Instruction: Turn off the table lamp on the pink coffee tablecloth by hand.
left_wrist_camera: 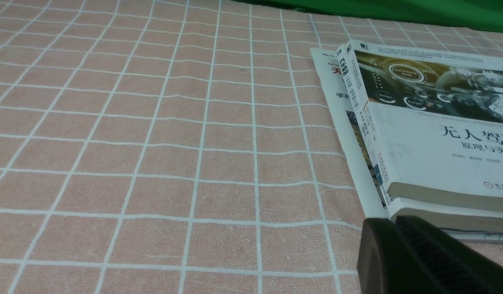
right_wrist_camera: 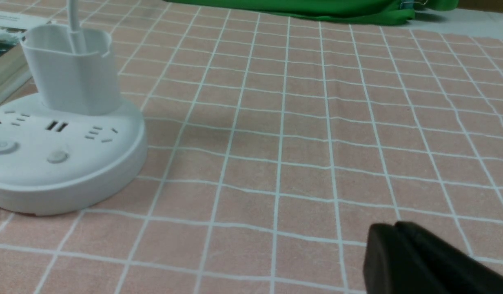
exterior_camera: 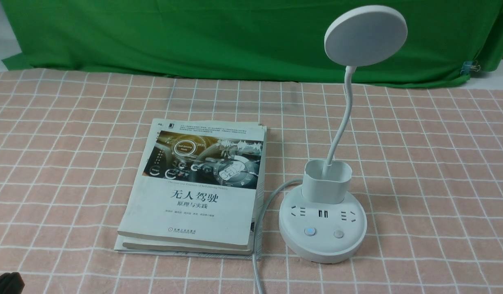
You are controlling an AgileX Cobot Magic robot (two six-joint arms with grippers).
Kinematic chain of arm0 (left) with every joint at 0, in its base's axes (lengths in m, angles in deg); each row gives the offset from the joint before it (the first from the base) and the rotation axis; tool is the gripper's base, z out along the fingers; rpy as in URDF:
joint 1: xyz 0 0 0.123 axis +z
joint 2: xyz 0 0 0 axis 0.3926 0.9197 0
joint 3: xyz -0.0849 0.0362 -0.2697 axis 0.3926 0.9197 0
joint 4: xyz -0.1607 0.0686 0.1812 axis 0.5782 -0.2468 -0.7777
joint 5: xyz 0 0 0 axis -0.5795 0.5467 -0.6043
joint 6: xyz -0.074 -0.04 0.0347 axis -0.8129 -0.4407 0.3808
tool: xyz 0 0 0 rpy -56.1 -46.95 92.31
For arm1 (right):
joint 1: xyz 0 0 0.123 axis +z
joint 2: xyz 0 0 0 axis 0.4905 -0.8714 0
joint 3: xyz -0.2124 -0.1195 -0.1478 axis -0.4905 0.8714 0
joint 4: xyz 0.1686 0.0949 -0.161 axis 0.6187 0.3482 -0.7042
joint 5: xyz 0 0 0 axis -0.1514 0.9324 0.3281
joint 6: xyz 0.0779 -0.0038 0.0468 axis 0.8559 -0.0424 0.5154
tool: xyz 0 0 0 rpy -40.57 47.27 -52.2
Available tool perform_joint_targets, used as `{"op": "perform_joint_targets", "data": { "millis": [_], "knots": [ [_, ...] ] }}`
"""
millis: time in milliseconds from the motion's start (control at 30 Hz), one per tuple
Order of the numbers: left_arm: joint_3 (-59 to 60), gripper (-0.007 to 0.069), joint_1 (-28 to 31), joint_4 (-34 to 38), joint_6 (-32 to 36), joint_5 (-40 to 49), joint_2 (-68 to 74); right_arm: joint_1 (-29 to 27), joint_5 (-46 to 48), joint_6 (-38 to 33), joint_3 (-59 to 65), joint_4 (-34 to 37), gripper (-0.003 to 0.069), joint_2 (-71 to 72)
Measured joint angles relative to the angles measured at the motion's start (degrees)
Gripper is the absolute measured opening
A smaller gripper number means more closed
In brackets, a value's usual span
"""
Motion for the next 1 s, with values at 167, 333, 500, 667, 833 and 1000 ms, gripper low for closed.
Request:
{"op": "perform_joint_targets", "data": {
  "millis": [167,333,500,667,833,1000],
  "knots": [
    [0.0,0.0006,0.0,0.0,0.0,0.0,0.0,0.0,0.0,0.0,0.0,0.0,0.0071,0.0],
    [0.0,0.0006,0.0,0.0,0.0,0.0,0.0,0.0,0.0,0.0,0.0,0.0,0.0078,0.0],
    [0.0,0.0006,0.0,0.0,0.0,0.0,0.0,0.0,0.0,0.0,0.0,0.0,0.0095,0.0],
    [0.0,0.0006,0.0,0.0,0.0,0.0,0.0,0.0,0.0,0.0,0.0,0.0,0.0108,0.0],
    [0.0,0.0006,0.0,0.0,0.0,0.0,0.0,0.0,0.0,0.0,0.0,0.0,0.0119,0.0],
    [0.0,0.0006,0.0,0.0,0.0,0.0,0.0,0.0,0.0,0.0,0.0,0.0,0.0132,0.0]
  ]
}}
